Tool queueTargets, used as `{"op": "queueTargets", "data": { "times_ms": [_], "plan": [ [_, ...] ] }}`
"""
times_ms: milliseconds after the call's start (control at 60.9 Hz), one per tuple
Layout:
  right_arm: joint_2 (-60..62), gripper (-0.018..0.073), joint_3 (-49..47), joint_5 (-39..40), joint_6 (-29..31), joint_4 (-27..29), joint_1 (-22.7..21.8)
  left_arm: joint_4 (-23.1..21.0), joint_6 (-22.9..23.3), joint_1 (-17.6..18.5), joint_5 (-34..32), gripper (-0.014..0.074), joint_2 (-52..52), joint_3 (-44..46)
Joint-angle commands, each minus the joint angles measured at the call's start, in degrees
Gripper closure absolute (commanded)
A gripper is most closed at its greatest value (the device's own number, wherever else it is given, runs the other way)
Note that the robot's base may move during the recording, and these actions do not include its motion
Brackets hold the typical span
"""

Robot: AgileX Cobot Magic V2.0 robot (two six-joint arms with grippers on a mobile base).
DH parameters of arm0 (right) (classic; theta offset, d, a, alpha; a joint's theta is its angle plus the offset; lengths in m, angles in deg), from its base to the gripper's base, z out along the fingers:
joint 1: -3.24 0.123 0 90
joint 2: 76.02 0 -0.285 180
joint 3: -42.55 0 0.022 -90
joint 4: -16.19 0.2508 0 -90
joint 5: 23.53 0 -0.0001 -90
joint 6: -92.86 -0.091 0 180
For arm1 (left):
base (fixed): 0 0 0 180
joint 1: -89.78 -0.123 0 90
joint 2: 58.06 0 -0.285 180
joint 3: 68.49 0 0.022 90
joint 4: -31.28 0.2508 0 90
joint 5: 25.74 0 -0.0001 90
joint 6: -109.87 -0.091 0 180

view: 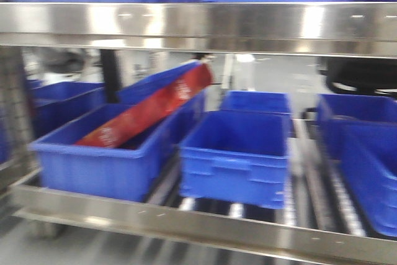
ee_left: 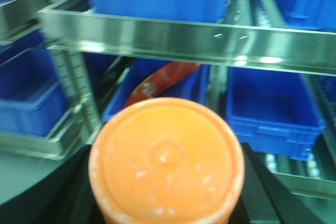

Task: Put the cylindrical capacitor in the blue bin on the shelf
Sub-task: 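Drive the base up to the steel shelf of blue bins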

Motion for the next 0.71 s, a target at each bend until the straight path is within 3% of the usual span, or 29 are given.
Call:
{"op": "queueTargets", "data": {
  "times_ms": [0, 689],
  "plan": [
    [0.2, 0.069, 0.0, 1.8, 0.1, -0.2, 0.1, -0.2, -0.1, 0.4, -1.3, 0.0707, -0.1, 0.0],
    [0.2, 0.069, 0.0, 1.8, 0.1, -0.2, 0.1, -0.2, -0.1, 0.4, -1.3, 0.0707, -0.1, 0.0]
  ]
}}
